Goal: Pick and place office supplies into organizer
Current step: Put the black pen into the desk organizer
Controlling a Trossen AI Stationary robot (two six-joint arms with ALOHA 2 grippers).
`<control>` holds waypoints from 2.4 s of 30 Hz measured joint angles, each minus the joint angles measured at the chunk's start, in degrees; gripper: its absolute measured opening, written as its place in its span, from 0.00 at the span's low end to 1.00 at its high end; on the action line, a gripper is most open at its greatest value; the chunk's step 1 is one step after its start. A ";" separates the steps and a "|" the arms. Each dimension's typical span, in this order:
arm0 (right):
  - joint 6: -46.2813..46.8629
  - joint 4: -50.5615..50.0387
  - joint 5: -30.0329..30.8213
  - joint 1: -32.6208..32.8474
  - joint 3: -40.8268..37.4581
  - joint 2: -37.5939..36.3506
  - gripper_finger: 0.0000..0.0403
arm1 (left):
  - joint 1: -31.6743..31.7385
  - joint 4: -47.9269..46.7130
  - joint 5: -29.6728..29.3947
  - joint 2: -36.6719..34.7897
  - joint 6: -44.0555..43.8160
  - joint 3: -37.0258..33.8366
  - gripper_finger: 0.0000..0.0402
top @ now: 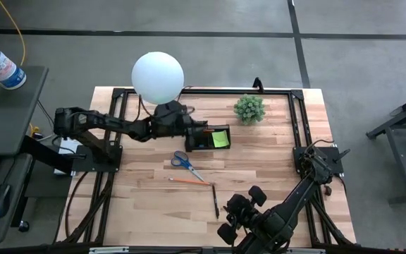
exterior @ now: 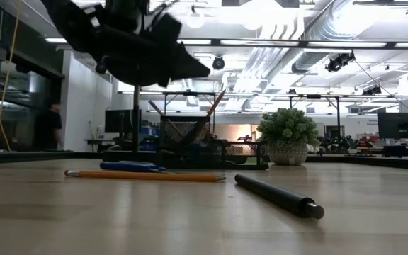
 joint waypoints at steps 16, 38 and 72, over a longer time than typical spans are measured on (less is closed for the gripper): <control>-4.56 -0.11 0.20 -0.18 0.00 0.00 0.20 | -26.35 -19.08 -3.47 -12.89 3.65 0.03 0.05; -11.53 -0.13 -1.25 0.60 0.00 -0.02 0.20 | -36.87 -22.05 -1.52 -3.79 15.66 5.50 0.12; 5.29 -0.07 -8.55 3.60 0.00 -0.02 0.20 | -24.73 -49.22 16.64 15.01 43.15 30.84 0.12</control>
